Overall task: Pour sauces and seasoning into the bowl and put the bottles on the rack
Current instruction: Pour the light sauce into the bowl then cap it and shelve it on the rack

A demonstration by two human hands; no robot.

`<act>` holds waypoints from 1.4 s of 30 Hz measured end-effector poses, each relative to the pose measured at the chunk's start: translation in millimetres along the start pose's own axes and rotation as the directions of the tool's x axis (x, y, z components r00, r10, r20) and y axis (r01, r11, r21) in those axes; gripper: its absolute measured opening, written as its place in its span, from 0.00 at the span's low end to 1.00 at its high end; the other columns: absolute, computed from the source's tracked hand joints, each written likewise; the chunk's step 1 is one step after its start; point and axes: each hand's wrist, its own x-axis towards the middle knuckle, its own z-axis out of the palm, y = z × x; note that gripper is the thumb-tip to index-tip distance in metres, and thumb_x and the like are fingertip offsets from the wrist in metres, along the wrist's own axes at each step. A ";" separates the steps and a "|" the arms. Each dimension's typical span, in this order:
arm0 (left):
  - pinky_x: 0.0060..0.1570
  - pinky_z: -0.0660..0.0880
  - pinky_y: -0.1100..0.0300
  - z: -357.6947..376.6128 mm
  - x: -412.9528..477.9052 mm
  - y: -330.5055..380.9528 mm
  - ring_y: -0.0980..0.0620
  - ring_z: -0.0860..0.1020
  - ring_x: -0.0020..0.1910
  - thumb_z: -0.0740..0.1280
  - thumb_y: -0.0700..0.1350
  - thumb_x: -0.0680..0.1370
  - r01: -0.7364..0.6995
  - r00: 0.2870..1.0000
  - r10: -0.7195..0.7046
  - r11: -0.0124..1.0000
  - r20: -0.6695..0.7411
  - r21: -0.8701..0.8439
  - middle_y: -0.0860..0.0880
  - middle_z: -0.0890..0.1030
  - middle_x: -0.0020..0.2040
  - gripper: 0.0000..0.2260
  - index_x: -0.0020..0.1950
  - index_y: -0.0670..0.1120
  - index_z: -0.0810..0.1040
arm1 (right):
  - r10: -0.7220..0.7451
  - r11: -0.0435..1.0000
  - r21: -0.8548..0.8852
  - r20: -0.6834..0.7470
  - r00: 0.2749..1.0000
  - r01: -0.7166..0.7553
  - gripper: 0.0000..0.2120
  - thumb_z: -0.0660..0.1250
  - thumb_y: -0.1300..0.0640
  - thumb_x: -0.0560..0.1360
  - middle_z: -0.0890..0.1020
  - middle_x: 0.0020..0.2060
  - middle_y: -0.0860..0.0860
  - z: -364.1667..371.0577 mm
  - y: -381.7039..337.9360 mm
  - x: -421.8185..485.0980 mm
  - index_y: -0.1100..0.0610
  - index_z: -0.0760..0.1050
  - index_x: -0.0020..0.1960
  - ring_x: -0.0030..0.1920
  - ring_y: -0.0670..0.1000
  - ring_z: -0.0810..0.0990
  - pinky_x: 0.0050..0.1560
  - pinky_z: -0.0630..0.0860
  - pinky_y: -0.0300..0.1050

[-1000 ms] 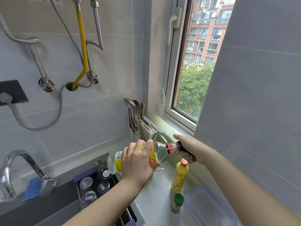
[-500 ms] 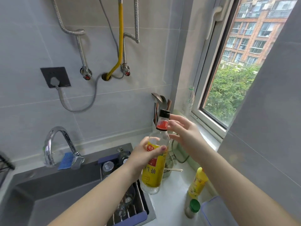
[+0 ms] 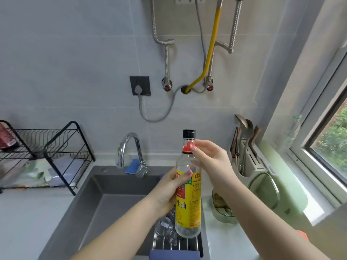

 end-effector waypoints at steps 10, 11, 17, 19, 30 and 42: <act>0.49 0.80 0.54 -51.0 -28.9 21.5 0.44 0.84 0.54 0.78 0.58 0.64 -0.058 0.998 0.058 0.998 0.000 -0.004 0.39 0.84 0.58 0.34 0.65 0.44 0.77 | -0.018 1.000 0.007 0.041 0.999 0.018 0.12 0.72 0.54 0.74 0.87 0.50 0.51 60.8 -20.5 -0.4 0.55 0.81 0.56 0.52 0.50 0.85 0.56 0.82 0.52; 0.52 0.80 0.52 -62.2 -34.3 23.7 0.43 0.83 0.56 0.79 0.58 0.64 -0.066 0.998 0.066 0.998 -0.009 0.000 0.40 0.84 0.58 0.35 0.66 0.45 0.76 | -0.022 1.000 0.002 0.051 0.998 0.022 0.11 0.72 0.55 0.74 0.87 0.50 0.51 74.5 -22.7 -0.4 0.55 0.81 0.56 0.52 0.50 0.85 0.56 0.82 0.51; 0.52 0.78 0.53 -130.6 -72.5 39.9 0.46 0.83 0.54 0.74 0.54 0.70 -0.091 0.993 0.090 0.996 -0.079 0.003 0.43 0.85 0.55 0.26 0.65 0.45 0.76 | -0.030 1.000 0.004 0.130 0.991 0.030 0.09 0.73 0.55 0.74 0.87 0.49 0.50 157.1 -30.6 -3.2 0.53 0.81 0.53 0.51 0.50 0.86 0.53 0.82 0.48; 0.50 0.78 0.54 -164.4 -91.1 45.4 0.47 0.84 0.52 0.73 0.52 0.70 -0.106 0.989 0.105 0.994 -0.102 -0.004 0.44 0.85 0.53 0.24 0.64 0.45 0.77 | -0.035 0.999 0.000 0.168 0.985 0.036 0.12 0.73 0.55 0.73 0.86 0.50 0.51 197.1 -30.3 -7.2 0.54 0.80 0.56 0.52 0.50 0.85 0.53 0.82 0.48; 0.45 0.78 0.59 -357.1 -204.9 69.5 0.51 0.85 0.49 0.73 0.50 0.68 -0.183 0.932 0.186 0.982 -0.310 0.037 0.47 0.87 0.48 0.20 0.59 0.48 0.79 | -0.039 0.998 0.054 0.356 0.934 0.021 0.15 0.75 0.61 0.71 0.87 0.42 0.51 422.6 -25.2 -28.6 0.58 0.78 0.56 0.42 0.48 0.86 0.42 0.80 0.41; 0.59 0.77 0.51 -457.4 -213.8 88.4 0.46 0.82 0.58 0.77 0.48 0.63 -0.266 0.793 0.285 0.957 -0.539 0.114 0.48 0.86 0.54 0.24 0.58 0.50 0.78 | -0.131 0.991 0.098 0.509 0.851 0.093 0.15 0.77 0.65 0.68 0.87 0.47 0.55 533.2 -17.0 15.2 0.57 0.80 0.52 0.50 0.55 0.85 0.55 0.81 0.49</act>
